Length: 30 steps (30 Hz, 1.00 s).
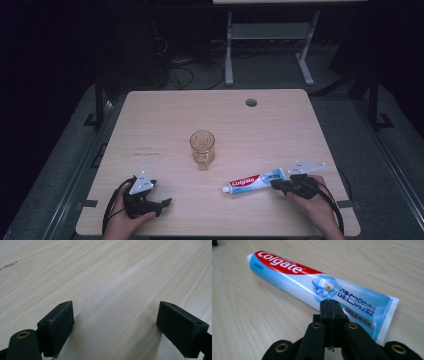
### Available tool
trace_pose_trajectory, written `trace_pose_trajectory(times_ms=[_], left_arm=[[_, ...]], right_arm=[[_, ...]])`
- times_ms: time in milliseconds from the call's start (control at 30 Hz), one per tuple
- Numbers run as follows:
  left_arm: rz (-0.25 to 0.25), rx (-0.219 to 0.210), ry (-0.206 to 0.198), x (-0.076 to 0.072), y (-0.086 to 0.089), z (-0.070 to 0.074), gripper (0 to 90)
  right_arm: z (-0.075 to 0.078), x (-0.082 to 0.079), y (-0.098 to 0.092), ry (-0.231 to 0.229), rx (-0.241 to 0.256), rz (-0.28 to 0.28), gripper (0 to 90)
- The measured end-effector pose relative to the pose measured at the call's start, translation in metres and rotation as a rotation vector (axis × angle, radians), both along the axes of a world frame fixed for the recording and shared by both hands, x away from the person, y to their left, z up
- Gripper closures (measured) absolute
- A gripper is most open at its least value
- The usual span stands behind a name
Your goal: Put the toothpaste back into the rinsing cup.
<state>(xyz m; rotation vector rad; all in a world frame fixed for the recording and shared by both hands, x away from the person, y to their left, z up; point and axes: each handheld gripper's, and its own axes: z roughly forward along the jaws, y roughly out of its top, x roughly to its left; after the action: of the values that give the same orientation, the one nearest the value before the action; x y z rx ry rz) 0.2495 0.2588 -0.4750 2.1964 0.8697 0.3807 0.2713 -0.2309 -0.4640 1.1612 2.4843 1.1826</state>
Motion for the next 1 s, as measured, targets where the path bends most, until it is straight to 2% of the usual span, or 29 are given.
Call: trace_pose_trajectory(times_ms=[633,1000], left_arm=[[0.000,0.001,0.002,0.000,0.000,0.000,13.6],[0.000,0.001,0.002,0.000,0.000,0.000,13.6]], right_arm=[[-0.003,0.039,0.000,0.013,0.009,-0.044,89.9],[-0.007,0.063,0.007,0.017,-0.009,-0.055,89.9]])
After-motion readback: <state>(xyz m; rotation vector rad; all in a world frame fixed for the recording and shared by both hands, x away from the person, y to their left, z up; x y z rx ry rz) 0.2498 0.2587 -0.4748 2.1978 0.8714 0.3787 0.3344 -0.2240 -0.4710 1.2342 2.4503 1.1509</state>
